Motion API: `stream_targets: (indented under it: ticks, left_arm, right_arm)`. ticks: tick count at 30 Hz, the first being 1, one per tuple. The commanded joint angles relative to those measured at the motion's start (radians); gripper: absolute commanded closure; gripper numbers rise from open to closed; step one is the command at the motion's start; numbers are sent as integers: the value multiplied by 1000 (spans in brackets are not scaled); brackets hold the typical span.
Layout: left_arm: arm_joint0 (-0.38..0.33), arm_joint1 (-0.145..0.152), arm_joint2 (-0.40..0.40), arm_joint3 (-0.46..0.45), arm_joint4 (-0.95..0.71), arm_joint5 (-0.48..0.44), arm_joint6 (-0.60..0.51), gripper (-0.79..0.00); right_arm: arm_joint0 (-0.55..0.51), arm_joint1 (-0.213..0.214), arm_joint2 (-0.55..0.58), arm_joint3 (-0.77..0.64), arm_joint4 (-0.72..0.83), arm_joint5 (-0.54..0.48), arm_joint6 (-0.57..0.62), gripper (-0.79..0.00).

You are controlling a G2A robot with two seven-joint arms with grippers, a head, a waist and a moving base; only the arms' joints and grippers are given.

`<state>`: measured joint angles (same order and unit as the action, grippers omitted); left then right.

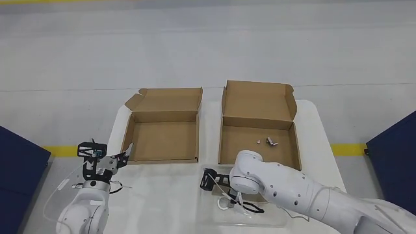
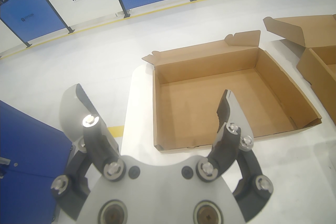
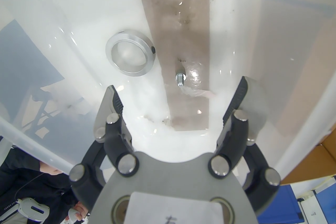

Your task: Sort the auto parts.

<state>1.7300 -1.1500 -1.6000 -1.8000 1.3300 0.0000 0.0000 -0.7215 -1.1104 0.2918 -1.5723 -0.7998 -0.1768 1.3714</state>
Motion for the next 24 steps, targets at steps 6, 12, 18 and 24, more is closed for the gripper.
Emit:
stream_targets:
  ticks: [6,12,18,24]
  left_arm:
    - [0,0,0,0,0,0,0,-785]
    - [0,0,0,0,0,0,0,-785]
    - [0,0,0,0,0,0,0,-785]
    - [0,0,0,0,0,0,0,-785]
  right_arm:
    - [-16,1,18,-3,-5,-12,12,-339]
    - [-27,-3,28,3,-11,-18,25,-292]
    - [-36,-7,37,8,-14,-26,32,-249]
    - [-47,-11,48,15,-19,-28,28,-212]
